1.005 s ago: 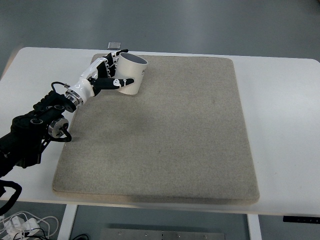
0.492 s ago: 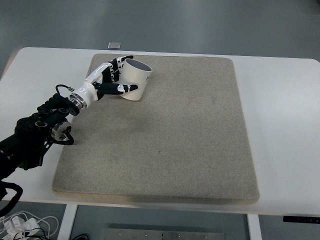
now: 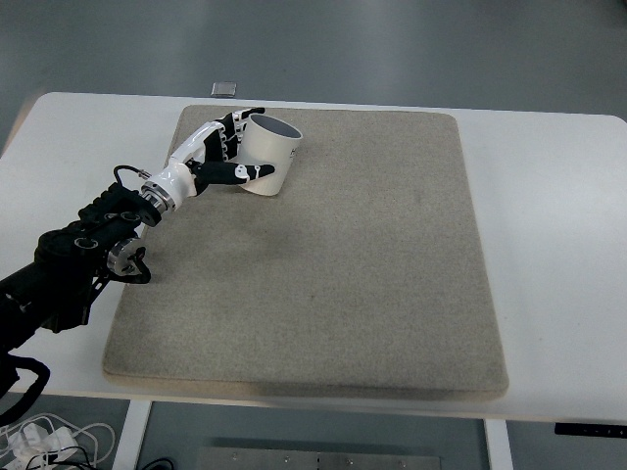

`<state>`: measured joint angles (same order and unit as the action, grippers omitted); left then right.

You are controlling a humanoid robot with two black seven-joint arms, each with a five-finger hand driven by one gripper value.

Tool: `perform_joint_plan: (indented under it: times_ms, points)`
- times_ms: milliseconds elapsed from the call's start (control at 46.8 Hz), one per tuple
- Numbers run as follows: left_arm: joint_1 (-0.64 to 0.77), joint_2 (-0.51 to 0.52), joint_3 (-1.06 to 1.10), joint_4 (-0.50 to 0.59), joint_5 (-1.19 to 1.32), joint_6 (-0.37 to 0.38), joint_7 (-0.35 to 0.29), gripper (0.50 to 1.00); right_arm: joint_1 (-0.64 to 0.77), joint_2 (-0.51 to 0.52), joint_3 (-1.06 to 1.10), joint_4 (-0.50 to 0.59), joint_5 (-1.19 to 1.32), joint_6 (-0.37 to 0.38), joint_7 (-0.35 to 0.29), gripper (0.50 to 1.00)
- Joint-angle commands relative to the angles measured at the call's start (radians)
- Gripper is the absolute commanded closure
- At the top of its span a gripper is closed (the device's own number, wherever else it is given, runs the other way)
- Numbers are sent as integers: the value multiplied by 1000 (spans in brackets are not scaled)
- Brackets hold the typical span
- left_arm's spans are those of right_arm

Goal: Flip white cup upright
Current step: 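Lower the upright cup onto the mat with the left hand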

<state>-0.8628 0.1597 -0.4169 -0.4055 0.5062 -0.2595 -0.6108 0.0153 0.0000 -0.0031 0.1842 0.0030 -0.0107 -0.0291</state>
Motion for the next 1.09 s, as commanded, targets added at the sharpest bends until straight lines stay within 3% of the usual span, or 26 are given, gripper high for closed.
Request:
perform_joint_plan:
  times_ms: [0, 385, 556, 1070]
  points:
    - [-2, 1, 0, -6, 2, 35, 0, 739, 0, 0, 0, 0, 0, 0, 0, 548]
    - [-15, 6, 6, -24, 37, 223, 0, 757, 0, 0, 0, 0, 0, 0, 0, 548]
    - [-5, 12, 6, -94, 71, 322, 0, 757, 0, 0, 0, 0, 0, 0, 0, 548]
    - [2, -8, -55, -151, 55, 375, 0, 735, 0, 0, 0, 0, 0, 0, 0, 548]
